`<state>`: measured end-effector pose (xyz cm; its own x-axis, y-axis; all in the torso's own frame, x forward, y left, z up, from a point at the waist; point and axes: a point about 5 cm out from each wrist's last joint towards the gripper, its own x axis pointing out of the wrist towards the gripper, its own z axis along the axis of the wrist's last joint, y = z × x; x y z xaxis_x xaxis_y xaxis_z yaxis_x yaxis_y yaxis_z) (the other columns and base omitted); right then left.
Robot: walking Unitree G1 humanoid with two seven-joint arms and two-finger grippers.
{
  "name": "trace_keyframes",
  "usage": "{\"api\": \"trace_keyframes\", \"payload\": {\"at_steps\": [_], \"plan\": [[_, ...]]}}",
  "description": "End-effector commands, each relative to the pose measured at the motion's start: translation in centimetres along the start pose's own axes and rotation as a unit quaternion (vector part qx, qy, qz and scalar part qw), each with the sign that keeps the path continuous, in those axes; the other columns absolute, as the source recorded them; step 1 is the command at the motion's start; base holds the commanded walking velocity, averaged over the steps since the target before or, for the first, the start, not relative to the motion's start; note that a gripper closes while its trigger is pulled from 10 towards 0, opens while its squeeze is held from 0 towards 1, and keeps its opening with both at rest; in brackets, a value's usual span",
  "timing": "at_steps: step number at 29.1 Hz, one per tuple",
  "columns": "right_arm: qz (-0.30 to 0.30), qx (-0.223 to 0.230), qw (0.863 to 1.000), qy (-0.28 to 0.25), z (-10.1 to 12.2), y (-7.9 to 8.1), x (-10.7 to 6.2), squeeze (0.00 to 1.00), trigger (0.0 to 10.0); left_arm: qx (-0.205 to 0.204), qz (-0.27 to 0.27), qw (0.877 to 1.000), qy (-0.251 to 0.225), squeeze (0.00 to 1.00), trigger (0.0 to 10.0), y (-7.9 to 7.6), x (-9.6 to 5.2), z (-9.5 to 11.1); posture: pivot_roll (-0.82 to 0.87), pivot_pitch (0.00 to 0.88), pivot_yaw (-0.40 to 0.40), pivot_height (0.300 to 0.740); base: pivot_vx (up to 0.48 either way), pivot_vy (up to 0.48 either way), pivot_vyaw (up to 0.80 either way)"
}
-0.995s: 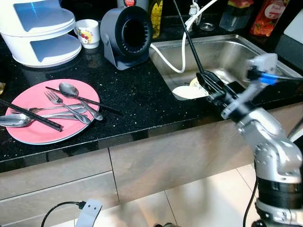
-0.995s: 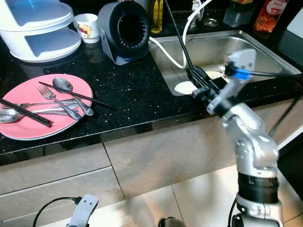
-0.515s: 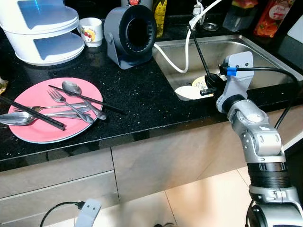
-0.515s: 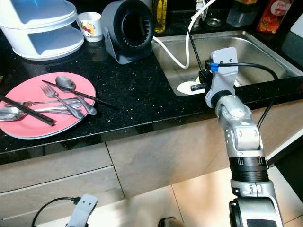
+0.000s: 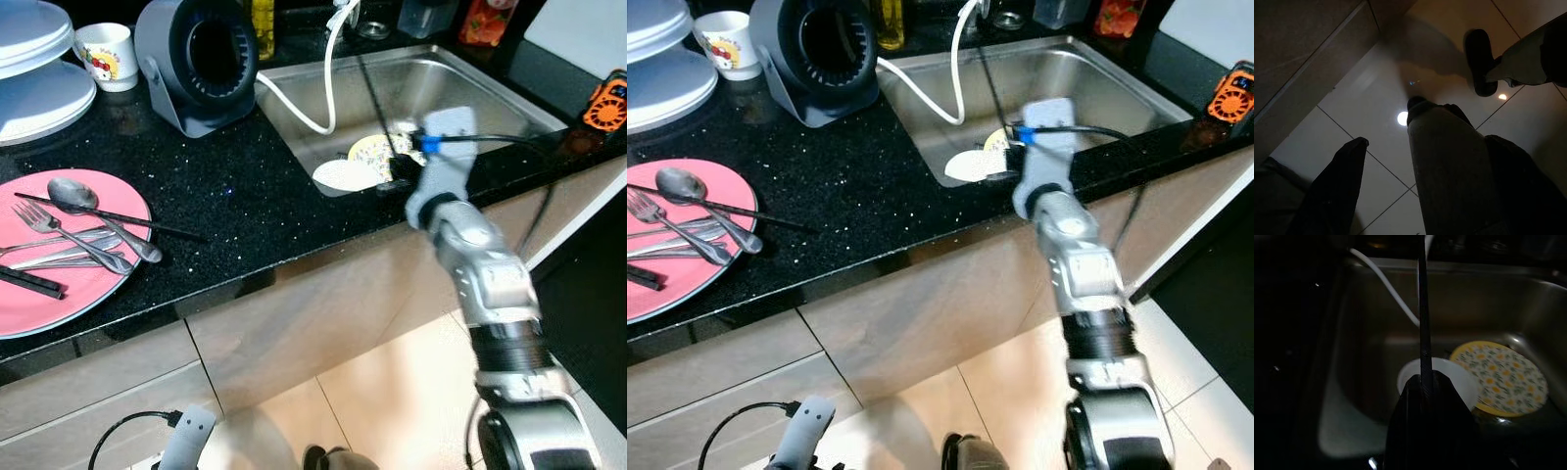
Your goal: Kitchen organization
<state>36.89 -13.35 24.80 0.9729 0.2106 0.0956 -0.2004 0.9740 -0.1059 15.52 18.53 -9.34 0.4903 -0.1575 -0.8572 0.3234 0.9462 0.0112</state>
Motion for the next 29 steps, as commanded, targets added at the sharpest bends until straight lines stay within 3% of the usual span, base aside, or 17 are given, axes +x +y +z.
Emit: {"api": "trace_keyframes", "payload": {"at_steps": [1, 3, 6, 10, 15, 18, 20, 29], "plan": [[-0.004, -0.004, 1.0, 0.004, -0.3, 0.3, 0.3, 0.0, 10.0, 0.0, -0.018, 0.997, 0.071, 0.0, 10.0, -1.0, -0.6, -3.7, 0.01, 0.202, -0.048, 0.74, 0.0, 0.0, 0.0], [-0.004, -0.003, 1.0, 0.005, -0.3, 0.4, 0.4, 0.0, 10.0, 0.0, -0.018, 0.997, 0.071, 0.0, 10.0, -1.0, -0.6, -3.7, 0.01, 0.202, -0.048, 0.74, 0.0, 0.0, 0.0], [-0.035, -0.025, 0.999, 0.032, -0.6, 1.7, 2.2, 0.0, 10.0, -0.004, -0.019, 0.997, 0.072, 0.0, 10.0, -1.2, -0.7, -3.9, 0.02, 0.206, -0.06, 0.74, 0.0, 0.0, 0.0], [-0.05, -0.031, 0.998, 0.037, -0.2, 1.8, 3.0, 0.0, 10.0, -0.005, -0.02, 0.997, 0.073, 0.0, 10.0, -1.4, -0.7, -4.2, 0.03, 0.214, -0.065, 0.74, 0.0, 0.0, 0.0], [-0.089, -0.027, 0.994, 0.053, 0.1, 0.8, 3.8, 0.0, 10.0, -0.008, -0.022, 0.997, 0.074, 0.0, 10.0, -1.6, -0.8, -4.3, 0.03, 0.223, -0.07, 0.74, 0.0, 0.0, 0.0], [-0.113, -0.053, 0.991, 0.052, 0.7, 0.0, 4.4, 0.0, 10.0, -0.009, -0.023, 0.997, 0.076, 0.0, 10.0, -1.7, -0.9, -4.7, 0.03, 0.233, -0.071, 0.74, 0.0, 0.0, 0.0], [-0.129, -0.101, 0.984, 0.065, 1.0, -1.0, 4.7, 0.0, 10.0, -0.01, -0.024, 0.996, 0.079, 0.0, 10.0, -1.7, -1.0, -5.0, 0.03, 0.244, -0.069, 0.74, 0.0, 0.0, 0.0], [-0.141, -0.137, 0.977, 0.083, 1.6, -2.8, 4.9, 0.0, 10.0, -0.008, -0.026, 0.996, 0.083, 0.0, 10.0, -1.7, -1.1, -5.2, 0.03, 0.254, -0.071, 0.74, 0.0, 0.0, 0.0]]}}
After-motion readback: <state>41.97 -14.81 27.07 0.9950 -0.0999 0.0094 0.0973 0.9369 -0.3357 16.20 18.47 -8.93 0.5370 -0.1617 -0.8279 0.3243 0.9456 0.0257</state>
